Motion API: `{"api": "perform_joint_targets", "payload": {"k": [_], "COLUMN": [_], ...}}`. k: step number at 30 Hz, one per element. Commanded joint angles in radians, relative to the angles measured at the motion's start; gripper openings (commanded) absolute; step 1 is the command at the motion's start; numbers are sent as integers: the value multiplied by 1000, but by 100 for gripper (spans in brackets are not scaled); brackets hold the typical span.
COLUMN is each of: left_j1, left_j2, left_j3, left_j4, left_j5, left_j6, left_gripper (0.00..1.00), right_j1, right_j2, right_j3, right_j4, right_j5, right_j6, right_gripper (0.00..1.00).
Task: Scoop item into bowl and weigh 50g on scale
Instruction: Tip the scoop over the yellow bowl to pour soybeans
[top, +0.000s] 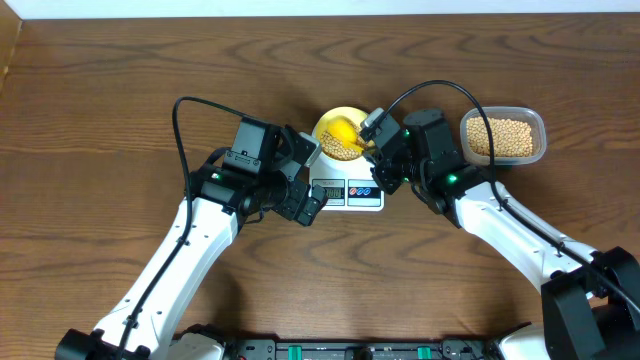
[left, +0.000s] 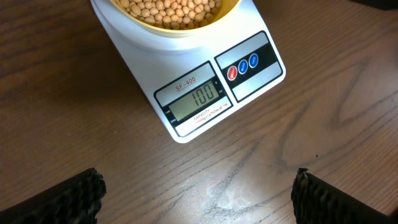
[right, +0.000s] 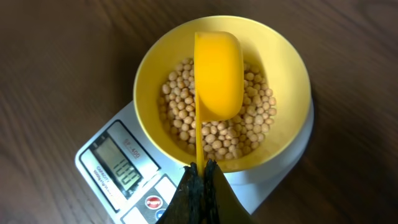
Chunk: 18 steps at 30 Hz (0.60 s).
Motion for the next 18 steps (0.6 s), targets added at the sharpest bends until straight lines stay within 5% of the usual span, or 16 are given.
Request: {"api": "perform_joint_targets", "payload": {"k": [1,18], "left_j1": [-1,-1], "left_j2": [4,4], "left_j3": [-7,-7], "left_j4": [1,1], "left_j5": [-6,-6], "left_j6": [13,13], "left_gripper": [98,98], "right_j1": [9,9], "right_j2": [5,5], "right_j3": [5,5], "right_j4": [7,-45], "right_j5": [80,13], "right_j6": [6,-93], "right_gripper": [1,1]}}
